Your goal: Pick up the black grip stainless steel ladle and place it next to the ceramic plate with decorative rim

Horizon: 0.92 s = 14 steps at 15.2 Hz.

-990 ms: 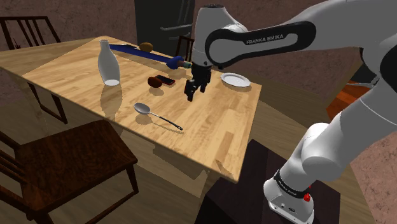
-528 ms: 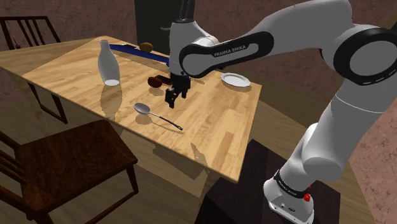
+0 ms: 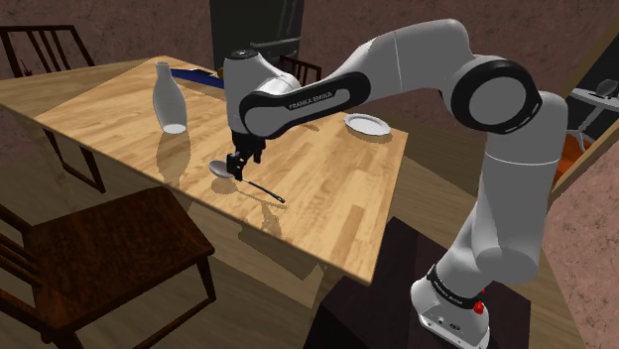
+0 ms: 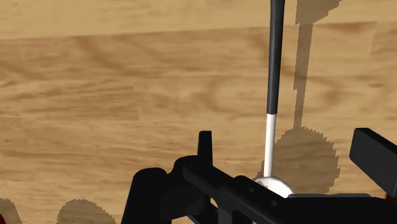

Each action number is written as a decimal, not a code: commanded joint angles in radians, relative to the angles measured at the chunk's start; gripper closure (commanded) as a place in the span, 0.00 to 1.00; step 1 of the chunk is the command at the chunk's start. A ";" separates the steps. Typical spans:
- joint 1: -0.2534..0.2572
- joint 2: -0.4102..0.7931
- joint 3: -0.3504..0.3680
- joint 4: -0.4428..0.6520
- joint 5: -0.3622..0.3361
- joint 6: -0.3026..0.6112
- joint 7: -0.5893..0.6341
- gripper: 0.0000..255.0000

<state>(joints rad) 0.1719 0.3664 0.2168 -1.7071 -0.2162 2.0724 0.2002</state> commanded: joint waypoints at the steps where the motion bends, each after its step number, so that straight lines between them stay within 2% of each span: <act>1: 0.008 0.038 -0.001 0.026 -0.011 0.010 0.003 0.00; 8: 0.007 0.077 -0.009 -0.007 -0.026 0.080 0.012 0.00; 14: 0.007 0.077 -0.009 -0.007 -0.026 0.080 0.012 0.00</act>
<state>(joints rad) 0.1788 0.4434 0.2077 -1.7140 -0.2423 2.1524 0.2122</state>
